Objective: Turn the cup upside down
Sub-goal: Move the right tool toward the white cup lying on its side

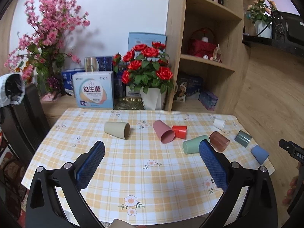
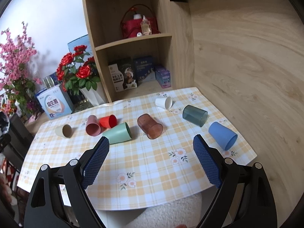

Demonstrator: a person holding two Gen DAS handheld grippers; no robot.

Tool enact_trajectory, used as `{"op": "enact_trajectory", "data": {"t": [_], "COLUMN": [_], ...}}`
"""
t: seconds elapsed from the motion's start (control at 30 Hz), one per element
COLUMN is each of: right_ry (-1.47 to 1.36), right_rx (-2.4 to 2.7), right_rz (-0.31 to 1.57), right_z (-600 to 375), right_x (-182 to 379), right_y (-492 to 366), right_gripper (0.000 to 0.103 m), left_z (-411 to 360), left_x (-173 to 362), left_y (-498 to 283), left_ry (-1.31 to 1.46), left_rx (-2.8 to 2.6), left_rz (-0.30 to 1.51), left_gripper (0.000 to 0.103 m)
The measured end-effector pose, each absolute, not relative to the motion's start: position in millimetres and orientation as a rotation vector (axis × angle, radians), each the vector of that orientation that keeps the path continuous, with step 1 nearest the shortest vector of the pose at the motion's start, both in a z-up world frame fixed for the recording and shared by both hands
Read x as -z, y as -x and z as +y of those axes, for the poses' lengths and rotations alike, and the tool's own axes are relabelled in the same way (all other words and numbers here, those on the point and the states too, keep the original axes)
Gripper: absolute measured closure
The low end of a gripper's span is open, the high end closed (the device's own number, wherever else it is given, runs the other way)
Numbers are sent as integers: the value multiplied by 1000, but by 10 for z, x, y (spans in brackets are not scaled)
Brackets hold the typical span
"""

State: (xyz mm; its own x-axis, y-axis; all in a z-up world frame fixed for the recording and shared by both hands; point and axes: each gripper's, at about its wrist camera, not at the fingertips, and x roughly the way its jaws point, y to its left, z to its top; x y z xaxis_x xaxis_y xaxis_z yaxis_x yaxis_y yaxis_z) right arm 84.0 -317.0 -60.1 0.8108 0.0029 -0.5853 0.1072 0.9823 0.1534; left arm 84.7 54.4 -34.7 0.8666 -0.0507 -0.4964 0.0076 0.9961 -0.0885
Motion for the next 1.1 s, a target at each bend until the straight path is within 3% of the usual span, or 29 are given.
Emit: {"op": "enact_trajectory", "data": {"t": [0.37,0.8,1.1], "right_ry": [-75,349,472], "right_rx": [-72,-133,-146], "right_rz": [728,1035,1225], "right_z": [-3391,-3551,-3513], "right_x": [819,1539,2214], "right_y": [-1933,-3959,-5205], "right_gripper": [16,16,16], "left_z": [652,980,1184], "left_x": [749,1185,1329], "left_y": [-1498,-2180,-2445], "left_ry": [49,143,173], "left_rx": [-32,-87,-112], "left_rz": [600,701,687], "left_gripper": [6,6,6]}}
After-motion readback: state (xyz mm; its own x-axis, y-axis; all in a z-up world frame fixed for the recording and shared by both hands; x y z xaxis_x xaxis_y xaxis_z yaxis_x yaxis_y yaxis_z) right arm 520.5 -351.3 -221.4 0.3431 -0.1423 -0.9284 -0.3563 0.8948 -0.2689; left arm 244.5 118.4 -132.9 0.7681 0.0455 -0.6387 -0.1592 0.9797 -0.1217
